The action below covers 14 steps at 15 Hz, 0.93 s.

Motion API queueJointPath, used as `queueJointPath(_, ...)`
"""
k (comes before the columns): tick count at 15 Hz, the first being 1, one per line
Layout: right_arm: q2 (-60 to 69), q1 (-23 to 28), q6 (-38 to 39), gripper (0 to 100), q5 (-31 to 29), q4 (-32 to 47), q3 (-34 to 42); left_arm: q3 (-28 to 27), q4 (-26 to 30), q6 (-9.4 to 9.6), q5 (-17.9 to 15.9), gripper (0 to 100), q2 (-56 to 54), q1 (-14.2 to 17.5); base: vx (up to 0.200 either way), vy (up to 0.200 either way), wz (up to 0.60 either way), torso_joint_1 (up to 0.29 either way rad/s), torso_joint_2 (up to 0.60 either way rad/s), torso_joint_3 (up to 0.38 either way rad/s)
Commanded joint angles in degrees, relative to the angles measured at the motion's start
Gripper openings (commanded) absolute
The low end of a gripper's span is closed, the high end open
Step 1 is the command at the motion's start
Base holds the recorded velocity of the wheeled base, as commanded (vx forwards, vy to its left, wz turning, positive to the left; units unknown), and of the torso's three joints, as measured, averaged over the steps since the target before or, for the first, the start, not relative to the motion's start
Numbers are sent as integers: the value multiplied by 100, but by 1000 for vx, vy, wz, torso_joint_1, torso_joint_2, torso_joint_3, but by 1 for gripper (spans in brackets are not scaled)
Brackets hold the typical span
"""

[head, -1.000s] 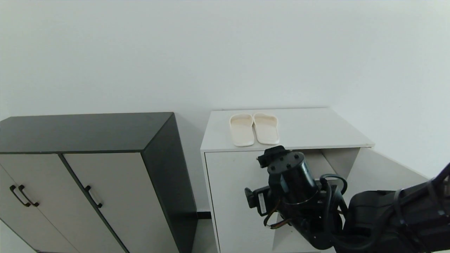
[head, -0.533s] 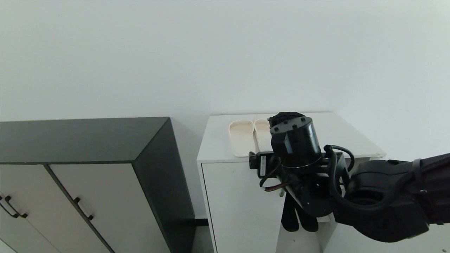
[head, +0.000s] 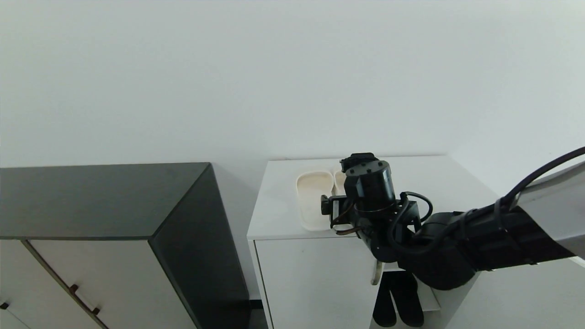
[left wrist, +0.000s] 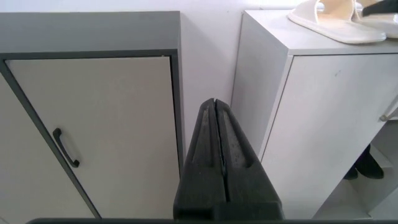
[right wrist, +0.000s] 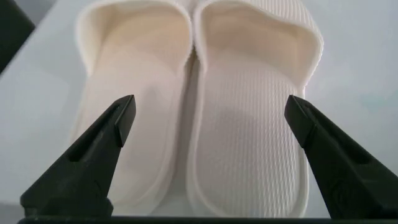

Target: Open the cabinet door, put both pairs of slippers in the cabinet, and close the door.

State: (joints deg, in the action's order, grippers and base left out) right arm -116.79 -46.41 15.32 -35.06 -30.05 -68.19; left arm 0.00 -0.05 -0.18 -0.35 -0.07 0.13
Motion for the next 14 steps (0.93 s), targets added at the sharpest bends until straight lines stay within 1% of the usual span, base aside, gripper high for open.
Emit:
queueJointPath(1, -503, 202, -47, 100, 149, -18, -432, 0, -4, 1, 0, 0, 7, 4, 0, 0, 0, 0, 0, 0)
queueJointPath(3, -767, 387, -179, 100, 201, -18, -853, 0, -4, -8, 0, 0, 7, 4, 0, 0, 0, 0, 0, 0)
queueJointPath(8, -1276, 616, -451, 100, 377, 17, -1680, 0, -4, -8, 0, 0, 7, 4, 0, 0, 0, 0, 0, 0)
queueJointPath(14, -1628, 651, -759, 100, 474, 43, -2348, 0, -4, 1, 0, 0, 7, 4, 0, 0, 0, 0, 0, 0)
